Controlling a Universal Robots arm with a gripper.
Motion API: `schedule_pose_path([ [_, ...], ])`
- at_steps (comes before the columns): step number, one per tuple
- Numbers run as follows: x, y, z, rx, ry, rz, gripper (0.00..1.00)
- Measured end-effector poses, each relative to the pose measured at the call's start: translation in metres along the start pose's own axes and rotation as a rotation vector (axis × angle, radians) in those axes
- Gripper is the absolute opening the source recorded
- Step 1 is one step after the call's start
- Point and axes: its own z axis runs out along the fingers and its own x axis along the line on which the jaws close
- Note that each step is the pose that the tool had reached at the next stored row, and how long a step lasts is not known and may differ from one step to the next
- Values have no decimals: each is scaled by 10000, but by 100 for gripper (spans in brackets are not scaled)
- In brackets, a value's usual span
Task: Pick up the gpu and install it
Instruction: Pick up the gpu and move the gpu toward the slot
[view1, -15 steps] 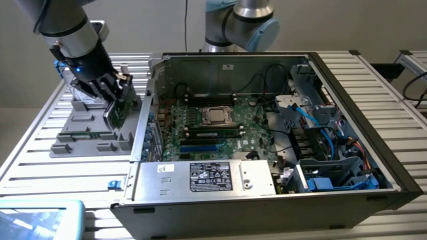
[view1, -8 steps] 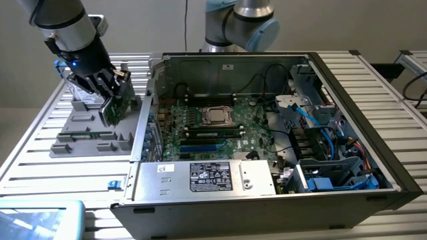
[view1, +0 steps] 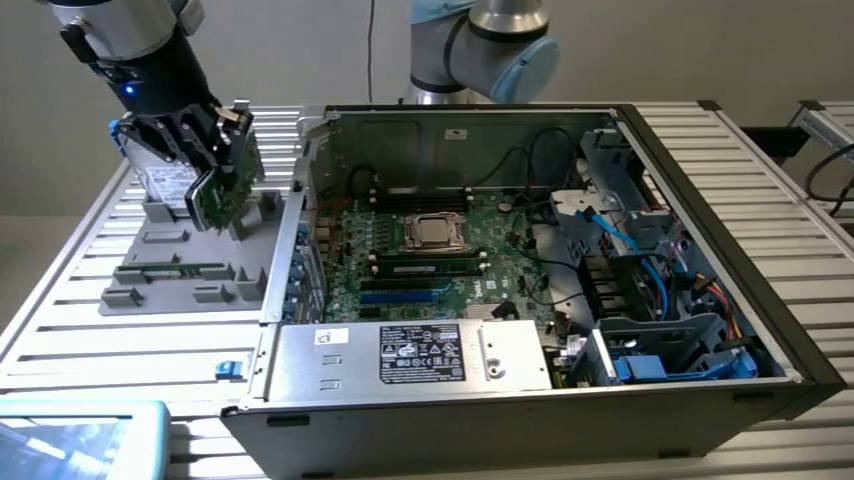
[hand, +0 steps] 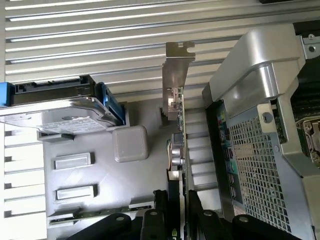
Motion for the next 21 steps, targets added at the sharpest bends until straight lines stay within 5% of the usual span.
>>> schedule_pose_path([
  [14,-22,109,-627,7,19,5,29],
  [21,-94,171,-930,20,86,17,29],
])
